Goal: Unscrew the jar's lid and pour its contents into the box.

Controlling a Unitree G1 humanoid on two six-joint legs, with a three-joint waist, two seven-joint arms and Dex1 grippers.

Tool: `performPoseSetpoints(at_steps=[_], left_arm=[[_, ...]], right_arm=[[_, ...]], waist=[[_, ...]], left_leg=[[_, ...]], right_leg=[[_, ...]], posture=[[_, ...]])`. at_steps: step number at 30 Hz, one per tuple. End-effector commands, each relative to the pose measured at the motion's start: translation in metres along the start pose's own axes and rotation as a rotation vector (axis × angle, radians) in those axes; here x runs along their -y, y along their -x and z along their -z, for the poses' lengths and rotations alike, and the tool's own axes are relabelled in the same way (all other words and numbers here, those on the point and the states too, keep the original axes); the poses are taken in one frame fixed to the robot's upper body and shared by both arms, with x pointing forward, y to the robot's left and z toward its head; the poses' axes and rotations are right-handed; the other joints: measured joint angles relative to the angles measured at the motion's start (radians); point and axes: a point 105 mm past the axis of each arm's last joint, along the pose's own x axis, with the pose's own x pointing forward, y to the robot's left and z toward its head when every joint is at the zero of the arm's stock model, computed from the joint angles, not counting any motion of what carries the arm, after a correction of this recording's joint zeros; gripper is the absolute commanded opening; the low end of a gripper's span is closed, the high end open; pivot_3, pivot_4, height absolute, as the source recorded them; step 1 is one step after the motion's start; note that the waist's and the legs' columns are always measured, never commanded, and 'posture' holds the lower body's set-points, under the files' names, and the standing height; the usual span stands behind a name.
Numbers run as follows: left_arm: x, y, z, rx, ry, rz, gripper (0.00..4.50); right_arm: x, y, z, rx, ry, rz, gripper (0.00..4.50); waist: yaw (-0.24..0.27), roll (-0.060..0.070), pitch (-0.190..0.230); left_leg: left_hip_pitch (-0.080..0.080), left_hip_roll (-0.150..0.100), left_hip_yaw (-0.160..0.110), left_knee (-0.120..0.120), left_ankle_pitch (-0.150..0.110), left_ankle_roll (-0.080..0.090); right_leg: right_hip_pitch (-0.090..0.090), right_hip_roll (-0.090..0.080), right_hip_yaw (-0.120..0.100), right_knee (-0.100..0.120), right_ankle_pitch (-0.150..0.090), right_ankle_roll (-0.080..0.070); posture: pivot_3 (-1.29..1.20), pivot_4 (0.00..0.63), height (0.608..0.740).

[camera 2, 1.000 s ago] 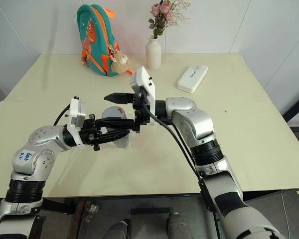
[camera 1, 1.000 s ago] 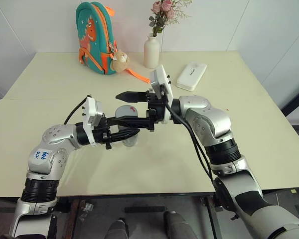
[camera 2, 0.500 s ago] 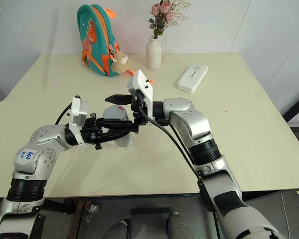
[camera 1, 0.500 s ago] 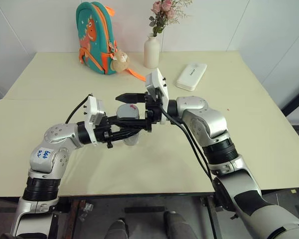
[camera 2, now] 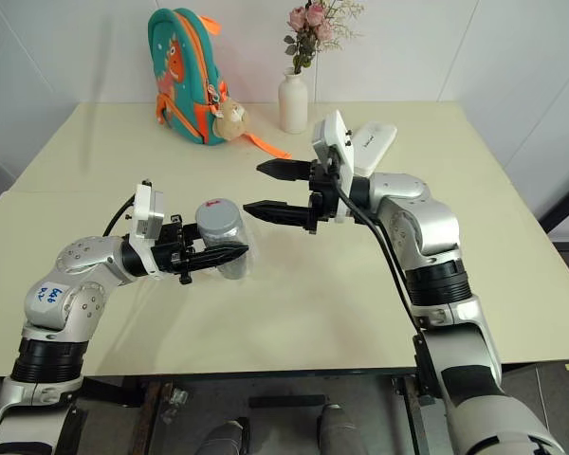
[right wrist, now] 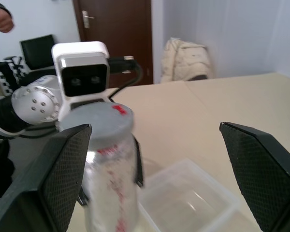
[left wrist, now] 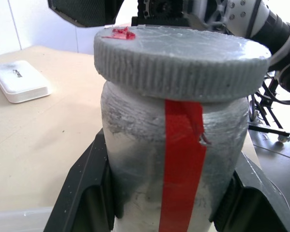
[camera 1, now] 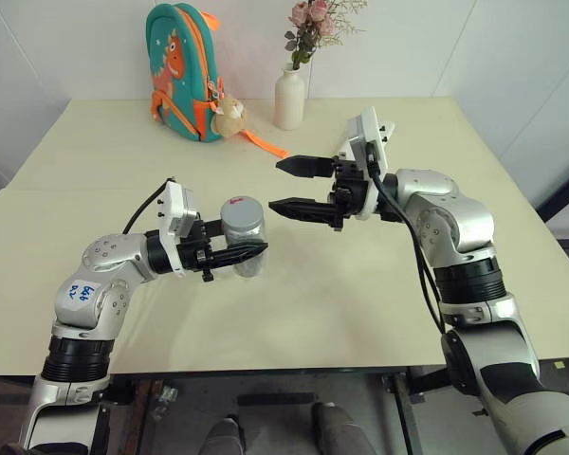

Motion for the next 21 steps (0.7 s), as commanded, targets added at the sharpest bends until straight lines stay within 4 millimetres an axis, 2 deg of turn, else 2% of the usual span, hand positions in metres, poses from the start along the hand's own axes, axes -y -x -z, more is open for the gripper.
performPoseSetpoints(at_steps=[1, 4, 7, 14, 17, 21], left_arm=[[0.004, 0.000, -0.010, 0.021, -0.039, 0.022, 1.95], [0.004, 0.000, -0.010, 0.019, -0.037, 0.025, 1.95], [0.004, 0.000, -0.010, 0.018, -0.036, 0.026, 1.95], [0.003, -0.004, -0.010, 0.021, -0.037, 0.037, 1.95], [0.003, -0.006, -0.010, 0.024, -0.036, 0.043, 1.95], [0.004, -0.006, -0.010, 0.025, -0.035, 0.046, 1.95]], right_arm=[[-0.002, 0.010, -0.006, 0.005, 0.014, -0.012, 4.46], [-0.006, 0.015, -0.008, 0.006, 0.005, -0.038, 4.46], [-0.009, 0.009, -0.017, 0.047, 0.007, -0.053, 4.46], [-0.027, -0.031, -0.021, 0.104, -0.001, -0.103, 4.46], [-0.029, -0.047, -0.014, 0.094, 0.011, -0.093, 4.46], [-0.027, -0.059, -0.011, 0.080, 0.016, -0.082, 4.46]], waist=[[0.000, 0.000, 0.000], [0.004, 0.000, 0.000], [0.003, 0.000, 0.000], [0.003, 0.000, 0.000], [0.004, 0.000, 0.000], [0.003, 0.000, 0.000]], left_leg=[[0.000, 0.000, 0.000, 0.000, 0.000, 0.000], [0.000, 0.000, 0.000, 0.000, 0.000, 0.000], [0.000, 0.000, 0.000, 0.000, 0.000, 0.000], [0.000, 0.000, 0.000, 0.000, 0.000, 0.000], [0.000, 0.000, 0.000, 0.001, 0.000, 0.000], [0.000, 0.000, 0.000, 0.001, 0.000, 0.000]], right_leg=[[0.000, 0.000, 0.000, 0.000, 0.000, 0.000], [0.000, 0.000, 0.000, 0.000, 0.000, 0.000], [0.000, 0.000, 0.000, 0.000, 0.000, 0.000], [0.000, 0.000, 0.000, 0.001, 0.000, 0.000], [0.000, 0.000, 0.000, 0.001, 0.000, 0.000], [0.000, 0.000, 0.000, 0.001, 0.000, 0.000]], posture=[[0.00, 0.150, 0.740], [0.00, 0.150, 0.740], [0.00, 0.150, 0.740], [0.00, 0.150, 0.740], [0.00, 0.150, 0.740], [0.00, 0.150, 0.740]])
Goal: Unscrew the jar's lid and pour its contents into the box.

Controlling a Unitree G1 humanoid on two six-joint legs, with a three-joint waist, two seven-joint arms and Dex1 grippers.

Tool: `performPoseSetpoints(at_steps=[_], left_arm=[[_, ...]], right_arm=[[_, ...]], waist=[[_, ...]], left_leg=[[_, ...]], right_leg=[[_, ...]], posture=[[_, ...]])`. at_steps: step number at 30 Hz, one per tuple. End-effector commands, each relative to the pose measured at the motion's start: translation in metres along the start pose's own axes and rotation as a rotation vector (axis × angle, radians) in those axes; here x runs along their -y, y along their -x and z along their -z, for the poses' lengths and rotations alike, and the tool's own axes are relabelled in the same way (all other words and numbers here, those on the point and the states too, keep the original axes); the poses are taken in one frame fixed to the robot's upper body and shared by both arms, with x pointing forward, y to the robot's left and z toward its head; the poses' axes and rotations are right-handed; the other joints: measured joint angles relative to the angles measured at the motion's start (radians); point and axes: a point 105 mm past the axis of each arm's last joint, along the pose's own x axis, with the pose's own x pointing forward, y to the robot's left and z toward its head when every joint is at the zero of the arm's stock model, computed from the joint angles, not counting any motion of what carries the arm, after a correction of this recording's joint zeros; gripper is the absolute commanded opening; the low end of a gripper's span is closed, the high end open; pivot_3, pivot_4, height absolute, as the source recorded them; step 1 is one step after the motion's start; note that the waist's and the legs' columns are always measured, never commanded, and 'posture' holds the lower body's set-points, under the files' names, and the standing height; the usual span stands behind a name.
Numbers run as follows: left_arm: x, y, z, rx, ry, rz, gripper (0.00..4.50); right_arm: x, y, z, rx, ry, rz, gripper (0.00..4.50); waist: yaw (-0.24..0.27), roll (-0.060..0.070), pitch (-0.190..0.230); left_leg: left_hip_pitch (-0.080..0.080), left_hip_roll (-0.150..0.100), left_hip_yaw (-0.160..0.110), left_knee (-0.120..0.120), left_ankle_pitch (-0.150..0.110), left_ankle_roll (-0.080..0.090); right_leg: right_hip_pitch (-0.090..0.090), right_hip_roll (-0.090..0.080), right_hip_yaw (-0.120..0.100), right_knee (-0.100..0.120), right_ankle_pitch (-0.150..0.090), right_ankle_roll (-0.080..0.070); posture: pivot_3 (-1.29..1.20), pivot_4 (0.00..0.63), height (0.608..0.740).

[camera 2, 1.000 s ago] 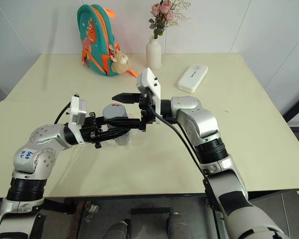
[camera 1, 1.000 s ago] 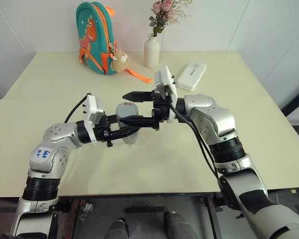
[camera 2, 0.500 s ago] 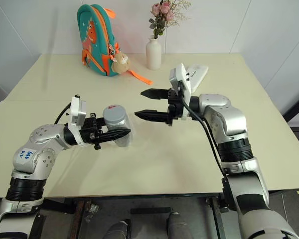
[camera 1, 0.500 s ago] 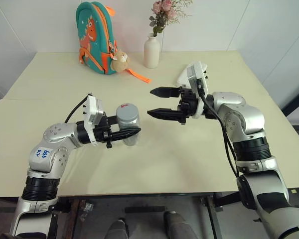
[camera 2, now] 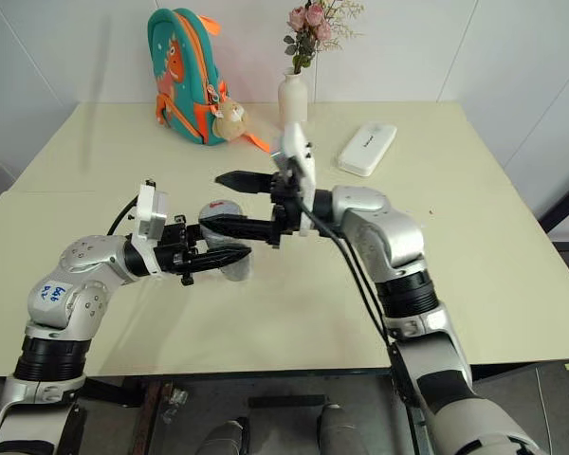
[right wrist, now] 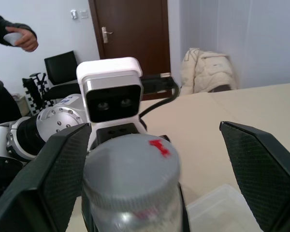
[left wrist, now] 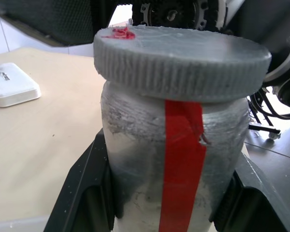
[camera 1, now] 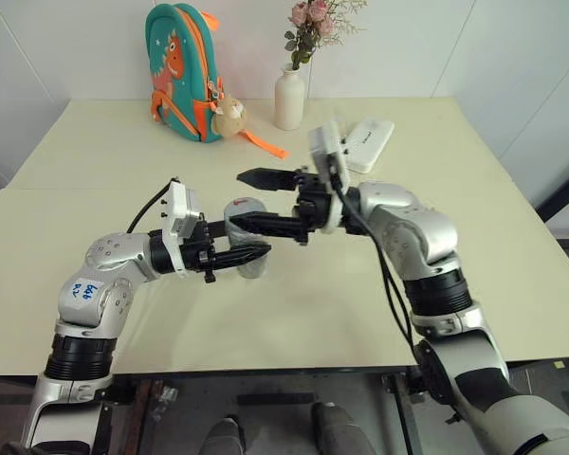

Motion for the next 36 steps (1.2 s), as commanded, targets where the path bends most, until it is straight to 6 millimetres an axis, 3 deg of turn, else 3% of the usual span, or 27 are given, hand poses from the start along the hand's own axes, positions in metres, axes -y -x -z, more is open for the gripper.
performPoseSetpoints(at_steps=[1, 7, 19, 28, 36], left_arm=[[0.002, -0.002, -0.010, 0.022, -0.040, 0.019, 1.95], [0.003, -0.002, -0.011, 0.024, -0.040, 0.017, 1.95], [0.003, -0.003, -0.010, 0.030, -0.038, 0.012, 1.95], [0.002, -0.001, -0.010, 0.028, -0.038, 0.005, 1.95], [0.002, -0.001, -0.011, 0.030, -0.039, 0.005, 1.95]], right_arm=[[0.001, -0.011, -0.013, 0.013, 0.064, 0.007, 4.46], [0.001, -0.025, -0.011, -0.005, 0.092, 0.000, 4.46], [-0.005, -0.023, -0.014, -0.009, 0.098, -0.020, 4.46], [0.009, 0.015, -0.008, -0.055, 0.095, 0.042, 4.46], [0.016, 0.038, -0.014, -0.045, 0.092, 0.070, 4.46]], waist=[[-0.001, 0.000, 0.000], [-0.001, 0.000, 0.000], [-0.001, 0.000, 0.000], [0.001, 0.000, 0.000], [-0.001, 0.000, 0.000]], left_leg=[[0.000, 0.000, 0.000, 0.000, 0.000, 0.000], [0.000, 0.000, 0.000, 0.000, 0.000, 0.000], [0.000, 0.000, 0.000, 0.000, 0.000, 0.000], [0.000, 0.000, 0.000, 0.000, 0.000, 0.000], [0.000, 0.000, 0.000, 0.000, 0.000, 0.000]], right_leg=[[0.000, 0.000, 0.000, 0.000, 0.000, 0.000], [0.000, 0.000, 0.000, 0.000, 0.000, 0.000], [0.000, 0.000, 0.000, 0.000, 0.000, 0.000], [0.000, 0.000, 0.000, 0.000, 0.000, 0.000], [0.000, 0.000, 0.000, 0.000, 0.000, 0.000]], posture=[[0.00, 0.150, 0.740], [0.00, 0.150, 0.740], [0.00, 0.150, 0.740], [0.00, 0.150, 0.740], [0.00, 0.150, 0.740]])
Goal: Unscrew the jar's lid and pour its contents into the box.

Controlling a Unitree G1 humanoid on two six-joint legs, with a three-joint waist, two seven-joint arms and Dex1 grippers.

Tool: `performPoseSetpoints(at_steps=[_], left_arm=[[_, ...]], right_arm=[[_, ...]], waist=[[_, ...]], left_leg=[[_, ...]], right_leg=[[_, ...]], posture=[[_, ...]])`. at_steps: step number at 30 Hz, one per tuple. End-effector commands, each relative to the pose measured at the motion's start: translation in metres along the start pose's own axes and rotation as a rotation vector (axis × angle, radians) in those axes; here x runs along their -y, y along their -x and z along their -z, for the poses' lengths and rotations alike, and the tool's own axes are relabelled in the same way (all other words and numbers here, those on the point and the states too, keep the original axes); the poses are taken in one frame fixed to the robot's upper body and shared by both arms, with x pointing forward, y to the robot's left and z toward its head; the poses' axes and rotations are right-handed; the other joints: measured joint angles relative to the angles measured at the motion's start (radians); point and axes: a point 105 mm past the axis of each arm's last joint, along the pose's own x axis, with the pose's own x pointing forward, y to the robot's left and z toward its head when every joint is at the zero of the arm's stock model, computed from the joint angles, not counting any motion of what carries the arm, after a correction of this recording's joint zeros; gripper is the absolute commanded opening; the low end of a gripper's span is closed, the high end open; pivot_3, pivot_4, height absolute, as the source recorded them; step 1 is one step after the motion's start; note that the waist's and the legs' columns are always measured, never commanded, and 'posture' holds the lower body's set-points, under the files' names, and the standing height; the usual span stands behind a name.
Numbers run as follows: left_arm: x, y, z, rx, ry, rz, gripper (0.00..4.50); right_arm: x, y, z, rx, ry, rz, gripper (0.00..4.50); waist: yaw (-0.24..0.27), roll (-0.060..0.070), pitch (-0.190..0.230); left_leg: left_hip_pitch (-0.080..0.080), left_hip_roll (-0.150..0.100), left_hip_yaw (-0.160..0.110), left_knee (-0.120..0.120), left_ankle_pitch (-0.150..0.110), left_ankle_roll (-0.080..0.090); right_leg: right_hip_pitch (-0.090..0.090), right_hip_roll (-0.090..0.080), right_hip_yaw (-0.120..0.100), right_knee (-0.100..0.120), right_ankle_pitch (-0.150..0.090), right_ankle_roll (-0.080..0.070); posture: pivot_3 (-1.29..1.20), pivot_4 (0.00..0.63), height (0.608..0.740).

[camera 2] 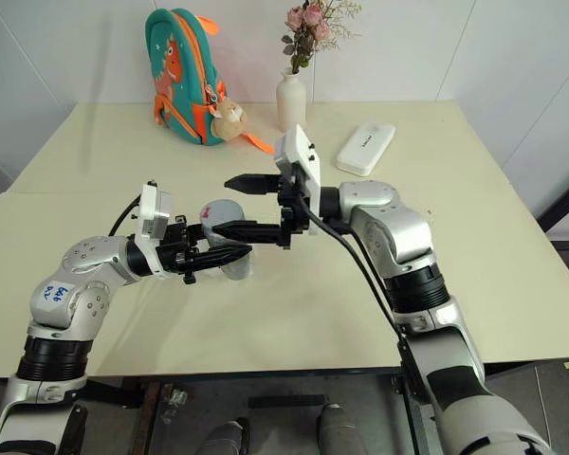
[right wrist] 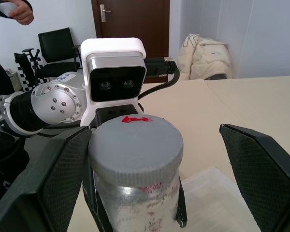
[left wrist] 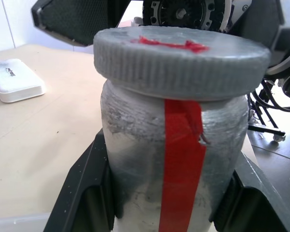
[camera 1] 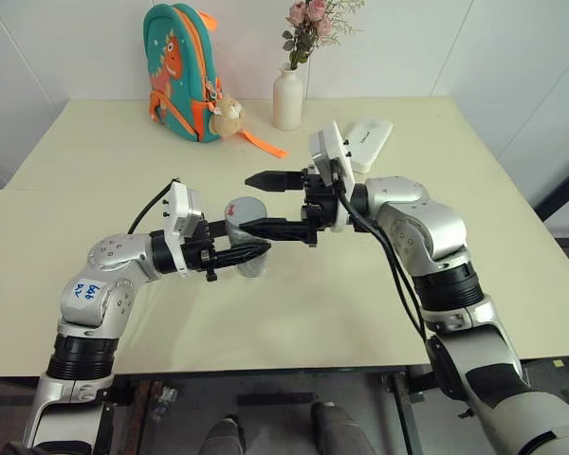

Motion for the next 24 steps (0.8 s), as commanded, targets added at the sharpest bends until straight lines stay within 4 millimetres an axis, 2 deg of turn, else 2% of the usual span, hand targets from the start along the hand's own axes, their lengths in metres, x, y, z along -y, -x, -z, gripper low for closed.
performPoseSetpoints(at_steps=[1, 8, 13, 24], left_arm=[[0.005, -0.001, -0.012, 0.031, -0.044, 0.033, 1.95], [0.005, -0.001, -0.013, 0.032, -0.043, 0.039, 1.95], [0.006, 0.001, -0.013, 0.029, -0.043, 0.042, 1.95], [0.006, 0.000, -0.012, 0.032, -0.039, 0.039, 1.95]], right_arm=[[0.011, 0.018, -0.012, 0.039, 0.021, 0.068, 4.46], [0.005, 0.028, -0.017, 0.069, -0.026, 0.004, 4.46], [-0.008, 0.028, -0.021, 0.085, -0.064, -0.080, 4.46], [-0.011, -0.001, -0.017, 0.066, -0.068, -0.090, 4.46]], waist=[[0.002, 0.000, 0.000], [0.000, 0.000, 0.000], [0.002, 0.000, 0.000], [0.002, 0.000, 0.000]], left_leg=[[0.000, 0.000, 0.000, 0.000, 0.000, 0.000], [0.000, 0.000, 0.000, 0.000, 0.000, 0.000], [0.000, 0.000, 0.000, 0.000, 0.000, 0.000], [0.000, 0.000, 0.000, 0.000, 0.000, 0.000]], right_leg=[[0.000, 0.000, 0.000, 0.000, 0.000, 0.000], [0.000, 0.000, 0.000, 0.000, 0.000, 0.000], [0.000, 0.000, 0.000, 0.000, 0.000, 0.000], [0.000, 0.000, 0.000, 0.000, 0.000, 0.000]], posture=[[0.00, 0.150, 0.740], [0.00, 0.150, 0.740], [0.00, 0.150, 0.740], [0.00, 0.150, 0.740]])
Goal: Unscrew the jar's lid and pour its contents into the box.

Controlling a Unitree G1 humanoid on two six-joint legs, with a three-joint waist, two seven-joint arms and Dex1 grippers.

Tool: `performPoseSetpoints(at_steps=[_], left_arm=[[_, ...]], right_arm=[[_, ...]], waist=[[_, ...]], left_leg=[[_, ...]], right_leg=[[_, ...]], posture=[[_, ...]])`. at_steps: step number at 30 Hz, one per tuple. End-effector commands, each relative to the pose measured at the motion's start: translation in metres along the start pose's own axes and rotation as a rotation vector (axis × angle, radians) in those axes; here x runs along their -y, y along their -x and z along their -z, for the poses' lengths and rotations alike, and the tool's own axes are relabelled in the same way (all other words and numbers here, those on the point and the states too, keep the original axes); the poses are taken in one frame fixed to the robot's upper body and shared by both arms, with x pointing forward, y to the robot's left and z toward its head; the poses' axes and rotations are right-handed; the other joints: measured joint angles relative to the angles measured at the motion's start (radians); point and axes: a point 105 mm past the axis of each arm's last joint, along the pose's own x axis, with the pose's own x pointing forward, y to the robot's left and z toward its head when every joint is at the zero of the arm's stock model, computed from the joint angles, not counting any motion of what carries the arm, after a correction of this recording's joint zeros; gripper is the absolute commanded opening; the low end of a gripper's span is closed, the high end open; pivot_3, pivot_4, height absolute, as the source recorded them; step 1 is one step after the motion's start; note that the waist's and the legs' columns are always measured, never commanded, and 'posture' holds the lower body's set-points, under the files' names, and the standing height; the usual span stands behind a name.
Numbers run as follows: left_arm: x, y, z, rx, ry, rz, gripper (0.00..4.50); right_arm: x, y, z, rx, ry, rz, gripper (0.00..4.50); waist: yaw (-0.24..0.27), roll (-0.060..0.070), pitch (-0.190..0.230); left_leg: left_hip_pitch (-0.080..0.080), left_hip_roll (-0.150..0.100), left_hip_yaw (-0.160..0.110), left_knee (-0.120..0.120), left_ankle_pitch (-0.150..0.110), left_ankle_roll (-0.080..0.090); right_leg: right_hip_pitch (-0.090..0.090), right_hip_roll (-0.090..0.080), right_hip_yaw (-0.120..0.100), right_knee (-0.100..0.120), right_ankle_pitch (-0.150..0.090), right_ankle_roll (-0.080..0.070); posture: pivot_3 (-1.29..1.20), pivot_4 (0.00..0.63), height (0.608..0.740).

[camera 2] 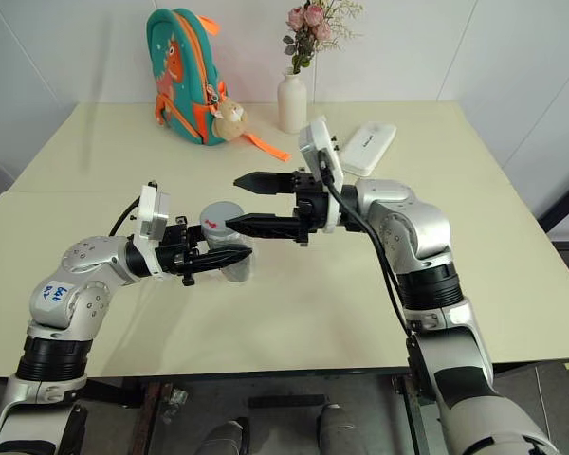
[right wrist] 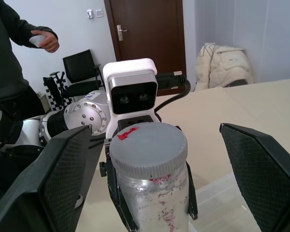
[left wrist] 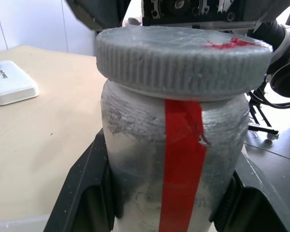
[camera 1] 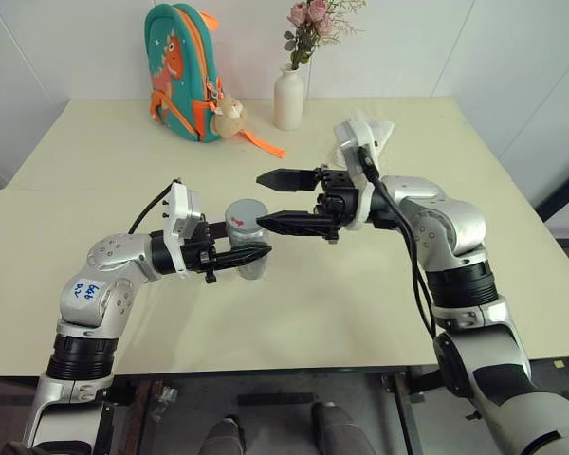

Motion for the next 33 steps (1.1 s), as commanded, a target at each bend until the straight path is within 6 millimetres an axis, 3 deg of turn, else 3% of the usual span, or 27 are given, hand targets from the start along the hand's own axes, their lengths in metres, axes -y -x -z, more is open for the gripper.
performPoseSetpoints(at_steps=[1, 15, 18, 22, 25, 28, 33], left_arm=[[0.003, 0.000, -0.012, 0.031, -0.040, 0.010, 1.95], [0.003, -0.001, -0.012, 0.032, -0.040, 0.006, 1.95], [0.003, -0.001, -0.012, 0.033, -0.040, 0.007, 1.95], [0.002, -0.001, -0.013, 0.033, -0.041, 0.008, 1.95], [0.001, 0.000, -0.013, 0.033, -0.042, 0.006, 1.95], [0.002, 0.000, -0.012, 0.031, -0.042, 0.006, 1.95], [0.002, 0.002, -0.011, 0.030, -0.039, 0.002, 1.95]], right_arm=[[-0.005, -0.011, -0.008, -0.004, 0.056, -0.024, 4.46], [-0.007, -0.027, -0.004, -0.003, 0.056, -0.050, 4.46], [-0.007, -0.028, -0.002, -0.001, 0.057, -0.045, 3.85], [-0.008, -0.029, 0.000, -0.004, 0.061, -0.051, 2.56], [-0.007, -0.029, -0.002, 0.004, 0.058, -0.039, 2.56], [-0.008, -0.027, -0.017, 0.092, -0.010, -0.047, 2.56], [-0.008, -0.017, -0.057, 0.358, -0.271, -0.078, 2.56]], waist=[[0.000, 0.000, 0.000], [-0.001, 0.000, 0.000], [-0.001, 0.000, 0.000], [-0.001, 0.000, 0.000], [-0.001, 0.000, 0.000], [-0.001, 0.000, 0.000], [-0.001, 0.000, 0.000]], left_leg=[[0.000, 0.000, 0.000, 0.000, 0.000, 0.000], [0.000, 0.000, 0.000, 0.000, 0.000, 0.000], [0.000, 0.000, 0.000, 0.000, 0.000, 0.000], [0.000, 0.000, 0.000, 0.000, 0.000, 0.000], [0.000, 0.000, 0.000, 0.000, 0.000, 0.000], [0.000, 0.000, 0.000, 0.000, 0.000, 0.000], [0.000, 0.000, 0.000, 0.000, 0.000, 0.000]], right_leg=[[0.000, 0.000, 0.000, 0.000, 0.000, 0.000], [0.000, 0.000, 0.000, 0.000, 0.000, 0.000], [0.000, 0.000, 0.000, 0.000, 0.000, 0.000], [0.000, 0.000, 0.000, 0.000, 0.000, 0.000], [0.000, 0.000, 0.000, 0.000, 0.000, 0.000], [0.000, 0.000, 0.000, 0.000, 0.000, 0.000], [0.000, 0.000, 0.000, 0.001, 0.000, 0.000]], posture=[[0.00, 0.150, 0.740], [0.00, 0.150, 0.740], [0.00, 0.150, 0.740], [0.00, 0.150, 0.740], [0.00, 0.150, 0.740], [0.00, 0.150, 0.740], [0.00, 0.150, 0.740]])
